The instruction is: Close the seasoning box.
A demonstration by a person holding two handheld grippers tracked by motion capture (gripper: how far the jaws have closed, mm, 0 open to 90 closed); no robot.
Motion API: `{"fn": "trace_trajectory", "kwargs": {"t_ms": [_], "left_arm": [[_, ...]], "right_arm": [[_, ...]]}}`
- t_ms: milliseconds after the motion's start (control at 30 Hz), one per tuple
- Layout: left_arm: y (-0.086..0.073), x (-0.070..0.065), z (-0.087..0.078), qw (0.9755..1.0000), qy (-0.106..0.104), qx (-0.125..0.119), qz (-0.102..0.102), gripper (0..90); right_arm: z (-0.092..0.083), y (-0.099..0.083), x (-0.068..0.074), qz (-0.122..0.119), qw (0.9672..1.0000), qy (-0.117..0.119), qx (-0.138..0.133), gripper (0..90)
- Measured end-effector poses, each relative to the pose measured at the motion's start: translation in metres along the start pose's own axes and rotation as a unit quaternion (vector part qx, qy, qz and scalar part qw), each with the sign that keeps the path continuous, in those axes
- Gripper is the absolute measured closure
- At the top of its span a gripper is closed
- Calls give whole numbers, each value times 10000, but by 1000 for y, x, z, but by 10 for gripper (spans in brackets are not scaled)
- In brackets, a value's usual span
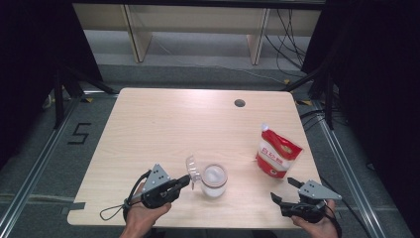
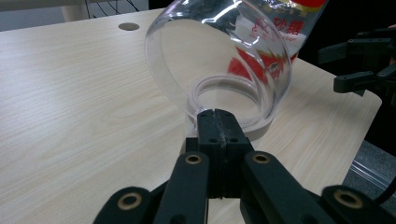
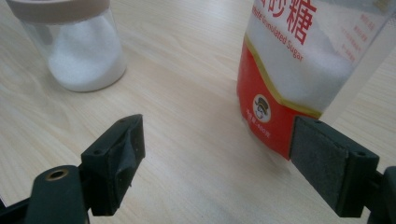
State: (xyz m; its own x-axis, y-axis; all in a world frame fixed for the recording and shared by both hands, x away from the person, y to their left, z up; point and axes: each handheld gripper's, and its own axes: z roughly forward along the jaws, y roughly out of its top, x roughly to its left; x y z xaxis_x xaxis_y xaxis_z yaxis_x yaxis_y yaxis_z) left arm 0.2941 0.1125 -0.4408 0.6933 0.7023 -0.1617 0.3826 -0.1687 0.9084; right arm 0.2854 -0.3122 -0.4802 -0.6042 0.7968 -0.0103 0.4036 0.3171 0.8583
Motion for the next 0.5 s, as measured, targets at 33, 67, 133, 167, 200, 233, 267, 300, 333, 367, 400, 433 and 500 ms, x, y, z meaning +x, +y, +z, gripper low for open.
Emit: {"fn": "trace_trajectory", "kwargs": {"t_ms": [33,67,133,167,200,233,267,300,333,367,400,433,500], "left_arm": [[0,0,0,10000,2,13,31,895],[1,1,0,9999,22,61,100,895],[1,2,1,9999,4,45,120,895],[1,2,1,9999,-1,44,125,895],[1,1,1,9999,23,59,134,895],[1,1,2,9999,48,59,123,895],[1,1,2,9999,50,73,141,895],[1,1,3,9999,40,64,104,895],[1,1,4,10000,2,35,84,895],[1,2,4,9998,13,53,166,895],[1,1,4,9998,49,80,166,895],[2,1,4,9998,49,80,169,895],[2,1,5,9998,49,63,160,895]], "right_arm": [[0,0,0,-2,10000,2,2,195],[0,0,0,0,10000,6,4,195],[0,0,0,4,10000,5,-24,196],[1,0,0,-27,10000,41,-32,197],[0,0,2,106,9999,11,15,197],[-1,0,2,76,10000,4,31,197],[0,0,1,3,10000,24,6,197],[0,0,1,0,10000,25,4,197],[0,0,1,-2,10000,23,4,197],[0,0,1,-4,10000,21,1,197],[0,0,1,-4,10000,25,1,197],[0,0,1,-3,10000,24,-2,197],[0,0,1,-2,10000,21,4,197]]}}
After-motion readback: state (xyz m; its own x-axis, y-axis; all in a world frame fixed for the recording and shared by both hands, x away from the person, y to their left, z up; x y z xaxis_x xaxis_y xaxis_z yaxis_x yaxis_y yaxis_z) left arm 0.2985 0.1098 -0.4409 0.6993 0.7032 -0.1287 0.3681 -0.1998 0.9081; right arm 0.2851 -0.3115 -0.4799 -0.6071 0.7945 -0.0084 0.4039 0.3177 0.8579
